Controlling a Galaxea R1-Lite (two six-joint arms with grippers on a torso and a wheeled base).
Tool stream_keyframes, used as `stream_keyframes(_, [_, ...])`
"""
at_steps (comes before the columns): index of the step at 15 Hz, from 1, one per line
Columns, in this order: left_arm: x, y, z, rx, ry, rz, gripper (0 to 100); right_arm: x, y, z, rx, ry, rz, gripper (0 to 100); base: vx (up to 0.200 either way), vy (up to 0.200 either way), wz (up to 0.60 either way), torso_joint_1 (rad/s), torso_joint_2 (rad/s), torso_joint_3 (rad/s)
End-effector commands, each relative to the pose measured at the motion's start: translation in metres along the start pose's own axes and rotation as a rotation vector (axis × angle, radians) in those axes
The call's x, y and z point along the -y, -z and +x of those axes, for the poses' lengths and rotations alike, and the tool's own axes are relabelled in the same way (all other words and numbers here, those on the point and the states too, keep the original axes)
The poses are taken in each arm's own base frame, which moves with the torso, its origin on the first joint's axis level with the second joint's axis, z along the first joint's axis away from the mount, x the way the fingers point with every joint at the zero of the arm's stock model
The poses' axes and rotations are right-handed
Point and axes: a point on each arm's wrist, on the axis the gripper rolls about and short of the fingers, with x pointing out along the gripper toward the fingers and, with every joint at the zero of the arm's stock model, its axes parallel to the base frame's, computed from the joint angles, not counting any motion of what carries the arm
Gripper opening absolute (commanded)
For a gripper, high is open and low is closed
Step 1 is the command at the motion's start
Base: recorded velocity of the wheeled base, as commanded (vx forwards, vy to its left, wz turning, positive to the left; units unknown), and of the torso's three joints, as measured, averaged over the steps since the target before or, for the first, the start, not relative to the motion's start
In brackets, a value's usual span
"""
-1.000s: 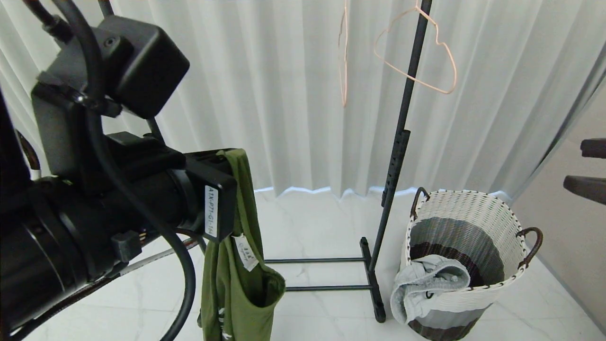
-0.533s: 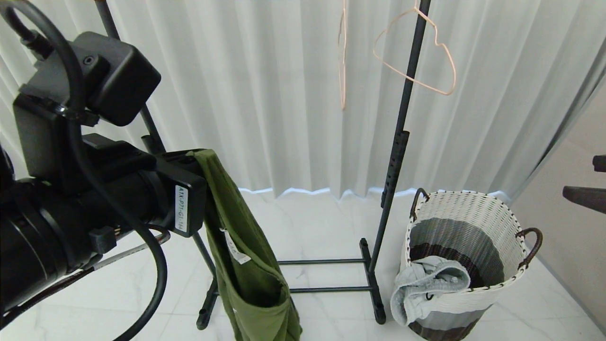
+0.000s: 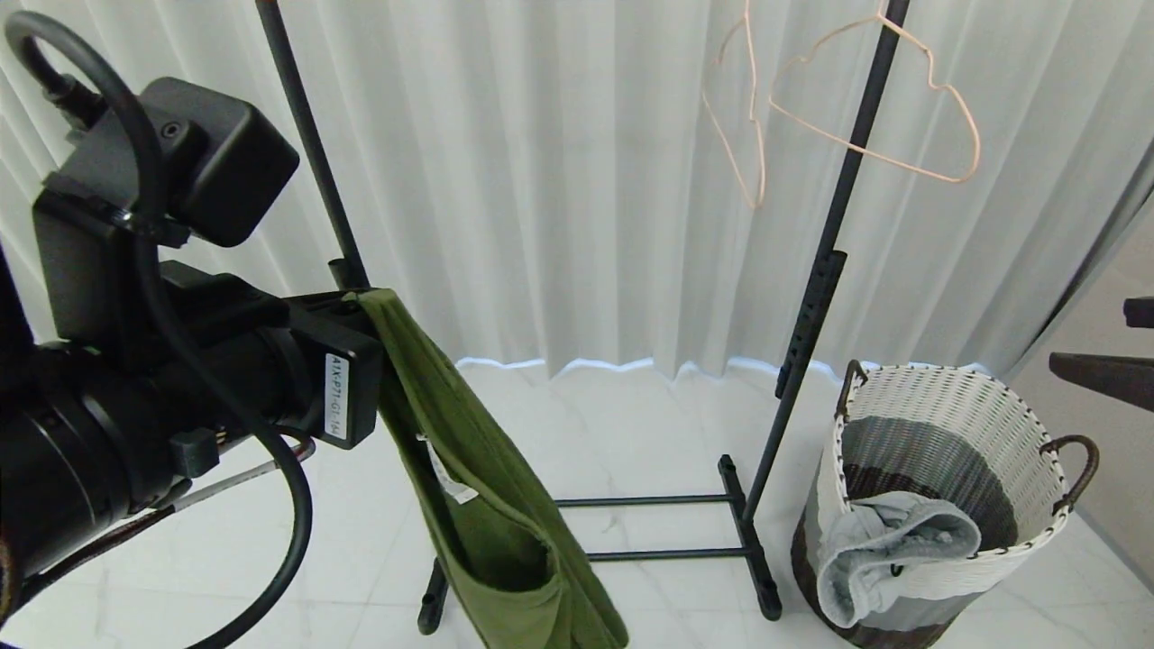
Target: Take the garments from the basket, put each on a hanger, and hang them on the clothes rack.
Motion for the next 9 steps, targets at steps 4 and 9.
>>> stream_keyframes(4, [0.001,0.007,0.001,-0.023,0.0,0.018,0,0.016,0.003,0.018,-0.066,0.23,-0.025,100,0.0,0.05,0.0,-0.001,0.0,0.001])
stream_keyframes(9, [-0.014,0.008,0.001,-0.029,-0.066,0.066,0,0.02,0.007,0.018,-0.098,0.373,-0.038,100,0.0,0.0,0.0,0.0,0.0,0.0])
